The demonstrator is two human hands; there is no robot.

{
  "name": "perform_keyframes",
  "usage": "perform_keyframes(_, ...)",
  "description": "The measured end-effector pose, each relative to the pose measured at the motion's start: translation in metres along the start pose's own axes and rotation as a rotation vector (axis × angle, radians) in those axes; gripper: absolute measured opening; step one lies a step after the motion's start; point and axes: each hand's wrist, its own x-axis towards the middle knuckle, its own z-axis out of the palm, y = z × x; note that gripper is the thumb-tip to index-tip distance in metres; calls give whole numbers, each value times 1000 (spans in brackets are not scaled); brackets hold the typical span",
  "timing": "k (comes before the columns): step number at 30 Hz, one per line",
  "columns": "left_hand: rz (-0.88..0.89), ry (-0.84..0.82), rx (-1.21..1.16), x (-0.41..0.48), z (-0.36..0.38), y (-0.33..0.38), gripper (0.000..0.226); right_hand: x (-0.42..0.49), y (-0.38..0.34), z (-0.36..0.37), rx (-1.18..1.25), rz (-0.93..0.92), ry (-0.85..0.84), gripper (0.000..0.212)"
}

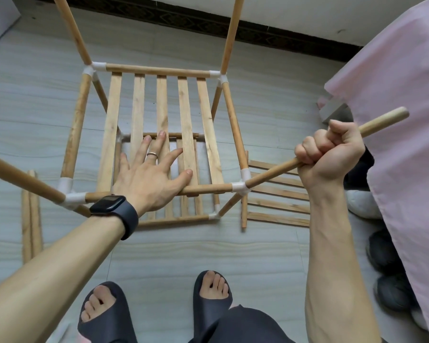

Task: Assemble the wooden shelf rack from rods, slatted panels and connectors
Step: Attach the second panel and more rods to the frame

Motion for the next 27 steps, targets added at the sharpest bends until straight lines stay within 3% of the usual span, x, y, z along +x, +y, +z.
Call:
perform_keyframes(9, -9, 9, -9, 0, 0, 2, 83, -6, -2, 3, -70, -60, -5, 46)
perform_keyframes(15, -12, -11, 2, 1, -2, 5, 75, -28, 20, 43, -426, -320, -475, 45)
perform_keyframes(18, -20, -35, -20, 2, -3, -1, 81, -38, 32, 41, -422, -307, -608, 40)
perform_keyframes(23, 2, -3, 21, 9, 3, 6, 82, -37, 20, 18, -350, -275, -470, 52)
perform_keyframes(27, 9, -2, 55, 5, 1, 14, 79, -48, 17, 19, -437, -264, -394, 41)
